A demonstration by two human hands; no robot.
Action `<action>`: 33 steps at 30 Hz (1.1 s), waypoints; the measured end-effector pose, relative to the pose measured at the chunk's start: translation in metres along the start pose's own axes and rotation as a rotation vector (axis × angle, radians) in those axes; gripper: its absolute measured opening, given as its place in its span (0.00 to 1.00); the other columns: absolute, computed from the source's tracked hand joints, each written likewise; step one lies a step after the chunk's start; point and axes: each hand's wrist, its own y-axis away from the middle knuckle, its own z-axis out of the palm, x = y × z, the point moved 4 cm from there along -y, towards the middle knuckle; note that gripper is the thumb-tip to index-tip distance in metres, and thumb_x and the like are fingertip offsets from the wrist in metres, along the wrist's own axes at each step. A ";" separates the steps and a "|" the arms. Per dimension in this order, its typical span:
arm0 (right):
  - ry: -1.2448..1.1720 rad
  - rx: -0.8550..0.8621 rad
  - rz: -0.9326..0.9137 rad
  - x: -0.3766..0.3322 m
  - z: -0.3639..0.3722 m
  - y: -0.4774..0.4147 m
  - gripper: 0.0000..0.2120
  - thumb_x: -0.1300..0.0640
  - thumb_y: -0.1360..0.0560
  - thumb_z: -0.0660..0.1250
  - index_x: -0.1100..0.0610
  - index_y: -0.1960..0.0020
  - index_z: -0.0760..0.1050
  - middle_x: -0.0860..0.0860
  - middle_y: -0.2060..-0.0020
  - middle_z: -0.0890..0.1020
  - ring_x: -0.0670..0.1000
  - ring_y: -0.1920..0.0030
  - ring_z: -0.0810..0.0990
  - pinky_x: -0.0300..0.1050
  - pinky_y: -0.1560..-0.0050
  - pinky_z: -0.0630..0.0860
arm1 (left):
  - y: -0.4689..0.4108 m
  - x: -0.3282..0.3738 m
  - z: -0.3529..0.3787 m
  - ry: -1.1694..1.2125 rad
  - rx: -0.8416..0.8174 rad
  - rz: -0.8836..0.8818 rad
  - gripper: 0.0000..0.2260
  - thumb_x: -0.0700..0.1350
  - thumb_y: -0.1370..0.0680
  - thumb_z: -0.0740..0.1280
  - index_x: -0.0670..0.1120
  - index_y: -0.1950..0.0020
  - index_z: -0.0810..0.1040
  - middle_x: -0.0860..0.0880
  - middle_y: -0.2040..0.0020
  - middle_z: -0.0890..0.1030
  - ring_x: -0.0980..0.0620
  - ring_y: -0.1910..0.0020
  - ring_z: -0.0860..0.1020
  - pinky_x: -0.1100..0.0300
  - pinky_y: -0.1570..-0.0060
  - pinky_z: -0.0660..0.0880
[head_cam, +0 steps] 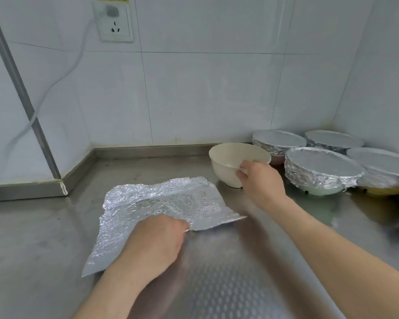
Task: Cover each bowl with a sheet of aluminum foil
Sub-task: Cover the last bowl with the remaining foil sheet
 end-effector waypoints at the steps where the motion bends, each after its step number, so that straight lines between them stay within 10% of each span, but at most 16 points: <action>1: -0.011 0.004 0.006 0.003 -0.005 0.007 0.11 0.51 0.21 0.61 0.57 0.48 0.76 0.56 0.52 0.80 0.61 0.52 0.78 0.49 0.61 0.70 | 0.000 -0.010 -0.004 -0.027 0.032 -0.071 0.10 0.48 0.20 0.59 0.54 0.43 0.77 0.50 0.50 0.82 0.46 0.49 0.79 0.54 0.52 0.76; 7: -0.104 -0.068 -0.002 0.008 -0.046 0.058 0.10 0.50 0.22 0.65 0.56 0.49 0.79 0.53 0.54 0.80 0.59 0.50 0.78 0.48 0.56 0.71 | 0.020 -0.053 -0.059 0.254 0.646 -0.377 0.08 0.44 0.22 0.64 0.44 0.61 0.75 0.41 0.70 0.76 0.36 0.65 0.75 0.51 0.66 0.70; 13: -0.212 -0.243 -0.170 -0.017 -0.085 0.119 0.07 0.47 0.26 0.68 0.48 0.53 0.81 0.42 0.61 0.77 0.47 0.58 0.76 0.42 0.57 0.70 | 0.023 -0.021 -0.118 1.390 0.989 -0.402 0.14 0.48 0.25 0.70 0.43 0.64 0.69 0.45 0.66 0.66 0.51 0.64 0.63 0.56 0.61 0.63; 19: -0.232 -0.281 -0.176 -0.025 -0.121 0.150 0.13 0.55 0.26 0.67 0.44 0.43 0.79 0.39 0.48 0.81 0.44 0.54 0.80 0.44 0.50 0.75 | 0.001 0.020 -0.128 2.227 0.764 -0.492 0.11 0.42 0.23 0.68 0.41 0.42 0.77 0.42 0.48 0.83 0.42 0.48 0.82 0.42 0.52 0.79; 23: -0.436 0.368 0.050 -0.005 -0.198 0.148 0.15 0.63 0.31 0.66 0.52 0.47 0.80 0.47 0.51 0.81 0.53 0.49 0.79 0.44 0.53 0.70 | 0.009 0.063 -0.119 2.296 0.705 -0.571 0.07 0.38 0.22 0.66 0.41 0.45 0.76 0.43 0.54 0.81 0.45 0.57 0.81 0.46 0.51 0.79; 26: -0.153 0.055 -0.160 -0.033 -0.221 0.152 0.35 0.50 0.31 0.64 0.51 0.25 0.60 0.49 0.25 0.60 0.51 0.26 0.59 0.49 0.30 0.61 | 0.012 0.100 -0.105 2.198 0.616 -0.674 0.03 0.40 0.22 0.66 0.43 0.49 0.75 0.45 0.59 0.78 0.50 0.66 0.77 0.57 0.63 0.77; 29: 0.102 -0.195 -0.233 -0.064 -0.191 0.160 0.41 0.49 0.25 0.61 0.55 0.21 0.39 0.51 0.22 0.43 0.51 0.22 0.43 0.54 0.26 0.48 | 0.018 0.129 -0.102 2.038 0.582 -0.687 0.10 0.43 0.22 0.65 0.42 0.43 0.75 0.46 0.61 0.77 0.51 0.69 0.77 0.60 0.69 0.74; 33: 0.110 0.057 -0.178 -0.061 -0.161 0.148 0.25 0.61 0.26 0.50 0.62 0.30 0.64 0.56 0.35 0.74 0.57 0.34 0.73 0.50 0.47 0.72 | 0.024 0.144 -0.110 1.985 0.424 -0.469 0.04 0.41 0.20 0.63 0.47 0.46 0.73 0.48 0.56 0.80 0.49 0.58 0.80 0.52 0.50 0.77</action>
